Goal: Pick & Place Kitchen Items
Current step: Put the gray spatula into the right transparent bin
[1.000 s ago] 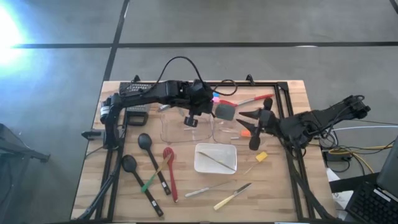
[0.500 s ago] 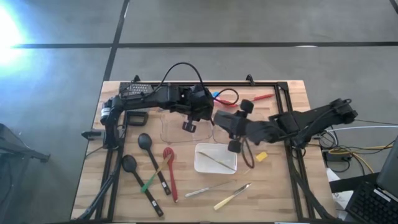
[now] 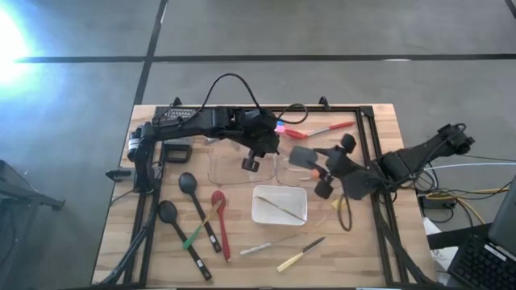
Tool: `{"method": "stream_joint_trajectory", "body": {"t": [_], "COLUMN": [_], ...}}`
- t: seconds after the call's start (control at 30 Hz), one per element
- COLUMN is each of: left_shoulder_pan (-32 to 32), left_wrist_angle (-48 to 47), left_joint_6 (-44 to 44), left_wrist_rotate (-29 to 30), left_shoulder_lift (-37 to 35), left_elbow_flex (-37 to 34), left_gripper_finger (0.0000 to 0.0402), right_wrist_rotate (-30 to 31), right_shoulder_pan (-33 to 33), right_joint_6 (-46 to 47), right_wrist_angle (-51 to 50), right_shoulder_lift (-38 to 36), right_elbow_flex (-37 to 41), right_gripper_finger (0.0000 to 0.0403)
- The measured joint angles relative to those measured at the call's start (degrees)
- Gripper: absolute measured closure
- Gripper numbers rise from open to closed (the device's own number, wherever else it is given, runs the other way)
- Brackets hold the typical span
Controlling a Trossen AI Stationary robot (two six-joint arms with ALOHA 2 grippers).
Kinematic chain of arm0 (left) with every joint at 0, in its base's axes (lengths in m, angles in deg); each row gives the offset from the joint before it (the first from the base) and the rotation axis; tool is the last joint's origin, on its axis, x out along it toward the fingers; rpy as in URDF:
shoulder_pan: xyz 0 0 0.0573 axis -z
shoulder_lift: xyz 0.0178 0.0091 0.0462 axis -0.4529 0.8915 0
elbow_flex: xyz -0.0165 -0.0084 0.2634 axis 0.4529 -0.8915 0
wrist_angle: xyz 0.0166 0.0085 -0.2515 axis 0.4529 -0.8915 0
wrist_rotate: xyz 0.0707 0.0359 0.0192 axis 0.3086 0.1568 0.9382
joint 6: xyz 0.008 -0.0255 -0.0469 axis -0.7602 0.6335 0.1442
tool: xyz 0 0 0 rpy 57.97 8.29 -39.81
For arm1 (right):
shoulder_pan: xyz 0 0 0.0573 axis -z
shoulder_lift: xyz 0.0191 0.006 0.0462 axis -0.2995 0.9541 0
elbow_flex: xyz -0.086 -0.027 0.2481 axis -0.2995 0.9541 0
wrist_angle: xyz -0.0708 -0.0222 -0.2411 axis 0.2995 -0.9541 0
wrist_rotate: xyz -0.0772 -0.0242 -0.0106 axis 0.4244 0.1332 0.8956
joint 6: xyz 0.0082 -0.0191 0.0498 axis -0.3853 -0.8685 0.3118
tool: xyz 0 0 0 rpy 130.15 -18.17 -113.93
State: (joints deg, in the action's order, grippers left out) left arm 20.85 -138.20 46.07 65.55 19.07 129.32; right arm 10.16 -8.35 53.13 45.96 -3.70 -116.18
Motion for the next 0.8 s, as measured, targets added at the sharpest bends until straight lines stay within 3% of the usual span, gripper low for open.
{"method": "stream_joint_trajectory", "body": {"t": [0.1,0.3,0.47,0.67,0.8], "left_shoulder_pan": [0.14,-0.48,-0.70,-1.07,-1.08], "left_wrist_angle": [4.22,3.78,4.95,4.95,4.94], "left_joint_6": [-1.03,-1.39,-2.89,-2.92,-2.92], "left_wrist_rotate": [-2.42,-2.09,-2.53,-1.91,-1.61], "left_shoulder_lift": [0.05,0.43,0.26,0.83,1.33], "left_elbow_flex": [0.11,-0.44,-0.55,-0.72,-0.74], "left_gripper_finger": [0.0333,0.0333,0.0333,0.0333,0.0333], "right_wrist_rotate": [1.59,2.21,2.02,2.62,-1.57], "right_shoulder_pan": [-2.49,-6.12,-6.05,-5.46,-3.38], "right_joint_6": [-0.34,4.73,6.02,-6.67,-16.37], "right_wrist_angle": [6.02,6.95,9.38,19.09,21.45], "right_shoulder_lift": [-3.61,-11.15,-13.25,-14.71,-12.58], "right_elbow_flex": [4.90,11.73,15.57,12.35,5.94], "right_gripper_finger": [0.0232,0.0232,0.0232,0.0232,0.0232]}}
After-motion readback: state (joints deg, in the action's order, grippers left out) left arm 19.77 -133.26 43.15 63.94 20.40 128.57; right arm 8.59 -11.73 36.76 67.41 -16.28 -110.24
